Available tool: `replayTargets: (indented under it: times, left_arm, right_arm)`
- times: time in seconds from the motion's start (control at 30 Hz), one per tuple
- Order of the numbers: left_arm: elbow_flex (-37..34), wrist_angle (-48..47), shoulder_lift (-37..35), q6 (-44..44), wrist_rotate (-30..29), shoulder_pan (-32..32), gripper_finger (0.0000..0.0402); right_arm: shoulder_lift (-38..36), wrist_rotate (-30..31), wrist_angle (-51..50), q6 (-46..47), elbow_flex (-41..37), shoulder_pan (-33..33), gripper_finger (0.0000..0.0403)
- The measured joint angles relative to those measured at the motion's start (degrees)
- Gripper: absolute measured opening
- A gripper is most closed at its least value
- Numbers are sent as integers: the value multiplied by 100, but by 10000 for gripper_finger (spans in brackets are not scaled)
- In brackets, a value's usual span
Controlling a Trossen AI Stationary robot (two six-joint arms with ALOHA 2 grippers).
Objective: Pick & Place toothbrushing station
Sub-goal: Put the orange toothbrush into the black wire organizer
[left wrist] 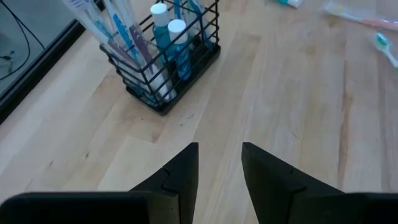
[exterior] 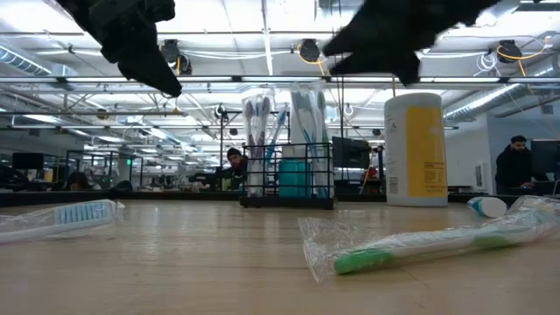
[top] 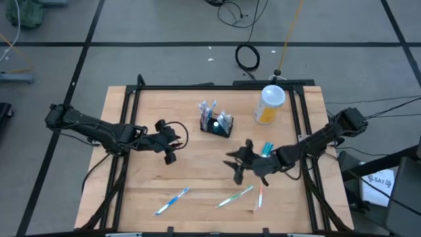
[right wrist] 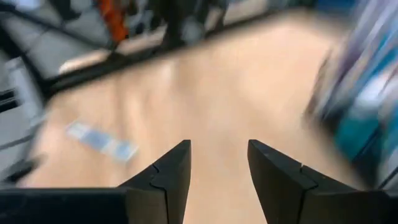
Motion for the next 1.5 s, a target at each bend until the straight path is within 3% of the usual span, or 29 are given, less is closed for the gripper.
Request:
replayTargets:
  times: [0.2, 0.33, 0.53, 0.7, 0.83, 1.1, 1.33, 1.5]
  left_arm:
    - [0, 57, 0, -2, -6, 0, 129]
    - [0, 66, 0, 2, -8, -2, 129]
    - [0, 68, 0, 134, -12, 0, 129]
    - [0, 66, 0, 151, -21, 0, 129]
    - [0, 66, 0, 151, -21, 0, 129]
    - [0, 67, 0, 149, -19, 0, 129]
    - [0, 74, 0, 149, -30, 0, 129]
    - [0, 83, 0, 221, -32, 0, 129]
  right_arm:
    - [-254, -2679, -1941, 2809, 4, 3, 150]
    - [-345, -3513, -3167, 4088, 7, 102, 150]
    - [-356, -3707, -4705, 5430, 5, 328, 150]
    - [-356, -3543, -5192, 6023, -18, 359, 150]
    - [-356, -3108, -4740, 6120, -318, 330, 150]
    - [-397, -3263, -3124, 6159, -1343, 126, 150]
    - [-402, -3359, -3070, 5515, -1558, -74, 148]
    - [-398, -3386, -3082, 5233, -1565, -141, 120]
